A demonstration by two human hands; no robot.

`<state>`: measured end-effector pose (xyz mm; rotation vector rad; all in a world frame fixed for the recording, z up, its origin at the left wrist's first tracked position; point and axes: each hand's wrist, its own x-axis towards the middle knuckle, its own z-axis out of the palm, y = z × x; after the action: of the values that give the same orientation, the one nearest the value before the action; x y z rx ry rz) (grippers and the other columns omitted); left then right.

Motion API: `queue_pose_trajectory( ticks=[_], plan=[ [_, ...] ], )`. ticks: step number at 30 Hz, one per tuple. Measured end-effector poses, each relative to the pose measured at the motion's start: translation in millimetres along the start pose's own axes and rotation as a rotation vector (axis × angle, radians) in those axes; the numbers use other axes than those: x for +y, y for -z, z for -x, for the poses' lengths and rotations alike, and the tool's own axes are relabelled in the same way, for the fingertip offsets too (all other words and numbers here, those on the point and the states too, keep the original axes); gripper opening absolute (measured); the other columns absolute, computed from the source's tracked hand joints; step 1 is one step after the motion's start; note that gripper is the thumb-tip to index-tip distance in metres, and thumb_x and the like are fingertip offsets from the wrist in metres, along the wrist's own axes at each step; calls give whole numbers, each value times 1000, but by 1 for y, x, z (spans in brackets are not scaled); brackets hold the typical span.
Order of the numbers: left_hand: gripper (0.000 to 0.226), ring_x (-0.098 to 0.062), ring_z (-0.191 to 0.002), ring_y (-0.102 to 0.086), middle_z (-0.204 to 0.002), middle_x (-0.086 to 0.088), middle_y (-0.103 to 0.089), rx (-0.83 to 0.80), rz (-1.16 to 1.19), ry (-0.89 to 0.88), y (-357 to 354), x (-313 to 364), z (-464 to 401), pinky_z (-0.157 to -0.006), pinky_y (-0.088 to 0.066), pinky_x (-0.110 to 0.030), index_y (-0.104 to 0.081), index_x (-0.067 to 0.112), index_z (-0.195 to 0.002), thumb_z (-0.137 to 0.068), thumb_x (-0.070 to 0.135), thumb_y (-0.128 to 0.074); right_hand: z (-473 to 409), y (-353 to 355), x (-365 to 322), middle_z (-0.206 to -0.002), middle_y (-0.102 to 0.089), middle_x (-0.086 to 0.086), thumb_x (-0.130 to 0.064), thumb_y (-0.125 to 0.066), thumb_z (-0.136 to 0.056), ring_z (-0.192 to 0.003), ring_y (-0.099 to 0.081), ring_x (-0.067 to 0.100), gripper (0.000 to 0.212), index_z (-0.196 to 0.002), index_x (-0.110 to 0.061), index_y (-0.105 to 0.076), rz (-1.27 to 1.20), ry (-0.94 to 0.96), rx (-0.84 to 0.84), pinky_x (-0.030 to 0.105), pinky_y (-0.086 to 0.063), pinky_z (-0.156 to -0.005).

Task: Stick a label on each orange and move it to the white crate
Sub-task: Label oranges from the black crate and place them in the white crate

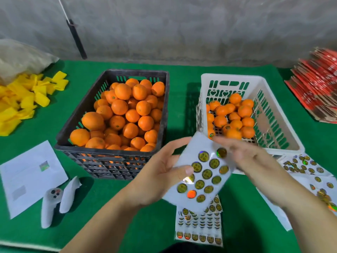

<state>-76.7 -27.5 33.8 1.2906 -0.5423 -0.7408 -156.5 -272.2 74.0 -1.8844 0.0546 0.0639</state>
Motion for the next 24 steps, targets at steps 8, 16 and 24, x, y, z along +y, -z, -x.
queue_pose_trajectory(
  ticks=[8, 16, 24],
  plan=[
    [37, -10, -114, -62, -122, 9, -67, 377, -880, 28, 84, 0, -112, -98, -53, -30, -64, 24, -132, -103, 5, -48, -11, -17, 34, -111, -81, 7, -15, -66, -95, -96, -79, 25, 23, -114, -19, -79, -295, 47, 275, 26, -62, -75],
    [92, -49, -143, -36, -165, -15, -17, 366, -1787, 493, 183, -5, -191, -103, -50, -53, -19, 27, -161, -90, 2, -70, -8, -22, 42, -114, -80, 5, -55, -75, -91, -96, -76, 37, 42, -123, -28, -75, -307, -8, 236, 45, -66, -81],
    [84, -35, -110, -57, -142, -14, -39, 559, -1540, 373, 189, 12, -180, -76, -55, -39, -36, 20, -148, -82, 44, -83, -15, -20, 48, -113, -80, 7, -27, -69, -90, -100, -79, 22, 28, -116, -26, -79, -456, 1, 293, 23, -61, -77]
  ],
)
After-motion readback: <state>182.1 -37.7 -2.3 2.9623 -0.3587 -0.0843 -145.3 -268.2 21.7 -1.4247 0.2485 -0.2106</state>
